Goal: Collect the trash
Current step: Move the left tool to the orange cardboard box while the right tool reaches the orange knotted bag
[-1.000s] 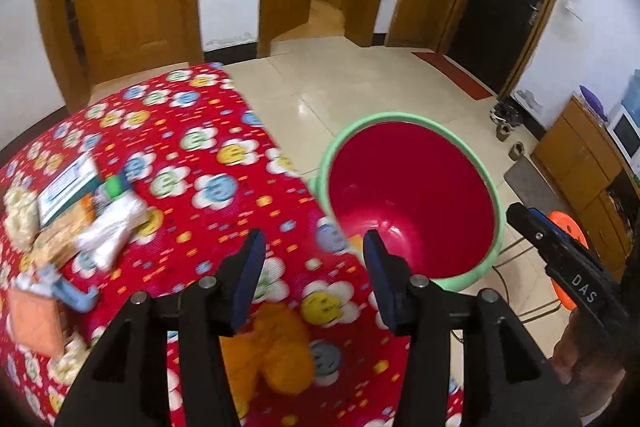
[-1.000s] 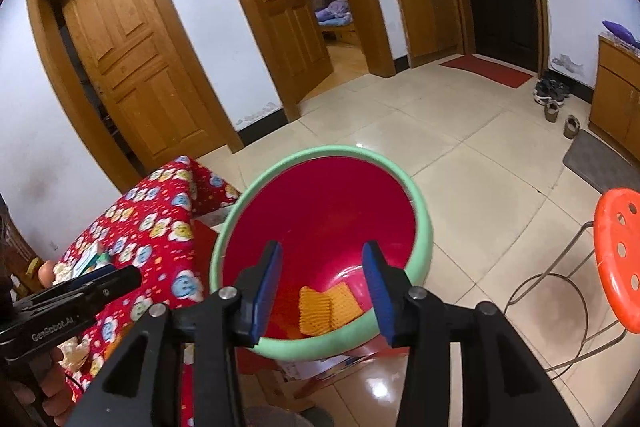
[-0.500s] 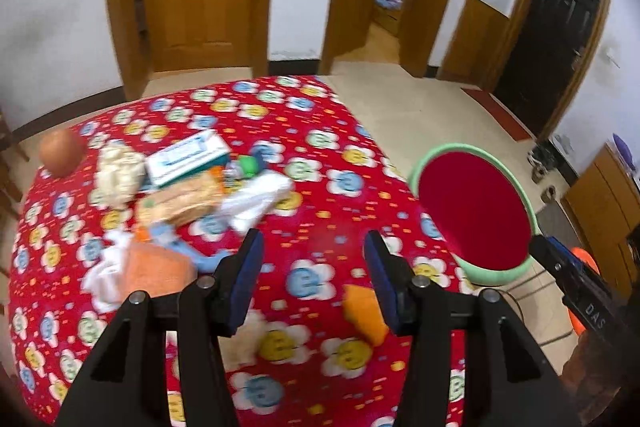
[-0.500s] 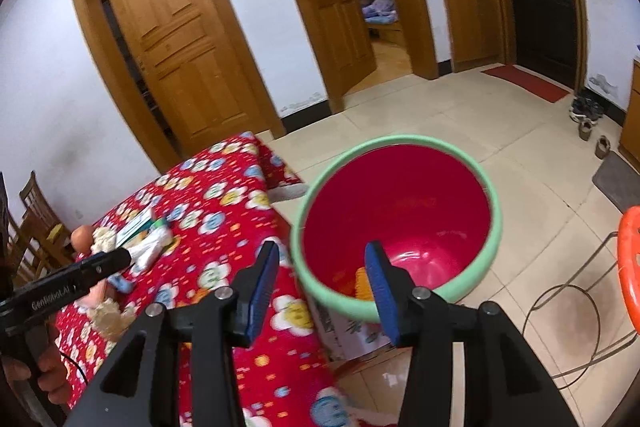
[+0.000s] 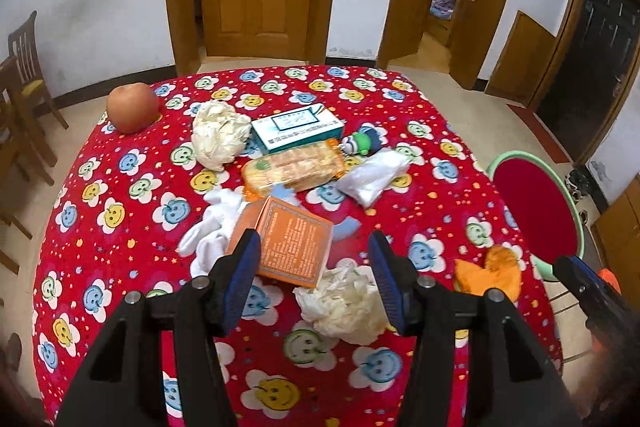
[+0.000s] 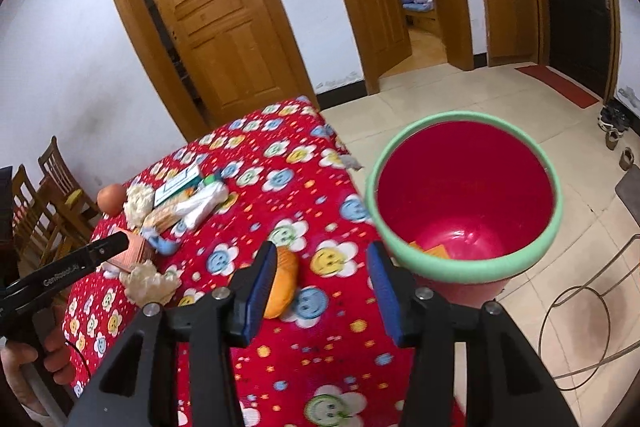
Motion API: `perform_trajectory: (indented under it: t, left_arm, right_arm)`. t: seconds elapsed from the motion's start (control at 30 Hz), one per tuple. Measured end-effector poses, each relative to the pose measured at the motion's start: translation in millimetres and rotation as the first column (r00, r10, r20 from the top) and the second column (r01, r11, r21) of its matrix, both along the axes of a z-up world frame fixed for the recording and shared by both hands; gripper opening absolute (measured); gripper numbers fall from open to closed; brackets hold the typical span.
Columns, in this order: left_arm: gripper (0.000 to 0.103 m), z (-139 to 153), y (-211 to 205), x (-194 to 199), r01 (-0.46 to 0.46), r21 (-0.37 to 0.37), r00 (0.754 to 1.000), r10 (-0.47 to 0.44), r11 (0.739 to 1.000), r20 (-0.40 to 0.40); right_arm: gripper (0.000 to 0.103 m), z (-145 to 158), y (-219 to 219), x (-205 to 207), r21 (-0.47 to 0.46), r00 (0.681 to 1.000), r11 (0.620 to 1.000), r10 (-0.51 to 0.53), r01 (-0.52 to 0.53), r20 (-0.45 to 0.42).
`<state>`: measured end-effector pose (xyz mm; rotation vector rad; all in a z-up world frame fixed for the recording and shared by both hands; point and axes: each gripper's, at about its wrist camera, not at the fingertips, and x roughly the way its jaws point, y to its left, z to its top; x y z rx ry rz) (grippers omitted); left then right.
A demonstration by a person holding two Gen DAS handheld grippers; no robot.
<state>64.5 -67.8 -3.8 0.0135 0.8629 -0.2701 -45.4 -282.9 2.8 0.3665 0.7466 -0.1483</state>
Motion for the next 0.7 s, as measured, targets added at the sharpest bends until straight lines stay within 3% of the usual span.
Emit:
perform_trajectory:
  t: [0.33,0.7]
  left_arm:
    - [0.059,-2,7,1,-0.021,0.076,0.998,0.016,0.997,0.061]
    - [0.063,-12,41,16,-0.106,0.031,0.994,0.105,0.994,0.029]
  right_arm:
    - [0.05,-18,21,16,0.017,0.997,0.999,0.05,-0.049,-0.051]
    - [0.05,-34,29,28,0.06,0.992,0.995,0.084,-0.078,-0.093]
